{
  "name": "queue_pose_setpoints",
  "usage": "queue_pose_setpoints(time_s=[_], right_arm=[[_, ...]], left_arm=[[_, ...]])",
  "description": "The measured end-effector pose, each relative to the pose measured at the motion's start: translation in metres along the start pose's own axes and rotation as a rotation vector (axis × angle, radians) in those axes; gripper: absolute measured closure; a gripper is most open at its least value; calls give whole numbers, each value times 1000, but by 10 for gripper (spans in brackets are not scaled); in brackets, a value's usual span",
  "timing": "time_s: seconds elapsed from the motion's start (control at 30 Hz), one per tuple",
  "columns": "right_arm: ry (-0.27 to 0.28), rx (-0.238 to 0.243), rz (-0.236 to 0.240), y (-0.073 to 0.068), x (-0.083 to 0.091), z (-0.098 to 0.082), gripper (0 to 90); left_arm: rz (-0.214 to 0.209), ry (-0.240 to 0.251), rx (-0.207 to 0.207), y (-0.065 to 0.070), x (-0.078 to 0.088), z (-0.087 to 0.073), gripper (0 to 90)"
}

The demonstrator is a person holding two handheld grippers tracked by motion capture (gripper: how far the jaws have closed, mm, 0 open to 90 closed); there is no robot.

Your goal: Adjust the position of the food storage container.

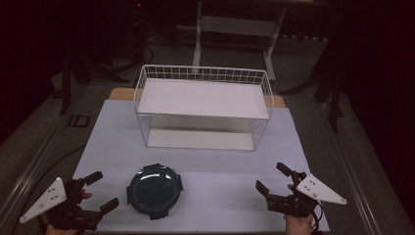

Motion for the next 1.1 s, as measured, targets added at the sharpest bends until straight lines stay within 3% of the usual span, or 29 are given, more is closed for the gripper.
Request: queue_pose_setpoints(time_s=[0.17,0.27,0.33,0.47,0.57,0.8,1.1], right_arm=[[-6,8,-6,-3,1,2,103],[-8,16,-11,-5,1,4,103],[-6,8,-2,-8,0,7,103],[-9,1,4,-10,-1,8,103],[-14,5,5,-11,-2,7,103],[1,-6,11,-9,-3,7,103],[3,-19,32,-9,-4,5,103]], left_arm=[[-4,17,-9,5,2,8,0],[19,-13,-28,3,6,14,0],[-19,-19,-15,4,8,19,0],[-34,-81,-36,-2,12,15,0],[-45,-112,-25,-8,15,8,46],[-103,-220,-39,-13,12,-15,317],[-108,-417,-37,-15,4,-50,704]])
Point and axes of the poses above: each handheld gripper's, and its own axes: x roughly backward along the jaws, z roughly out of its top, y roughly to its right, the point moved 9 cm from there along -x, roughly forward along the jaws, and after that the axes turned 6 degrees about -x, right-handed, at the moved point
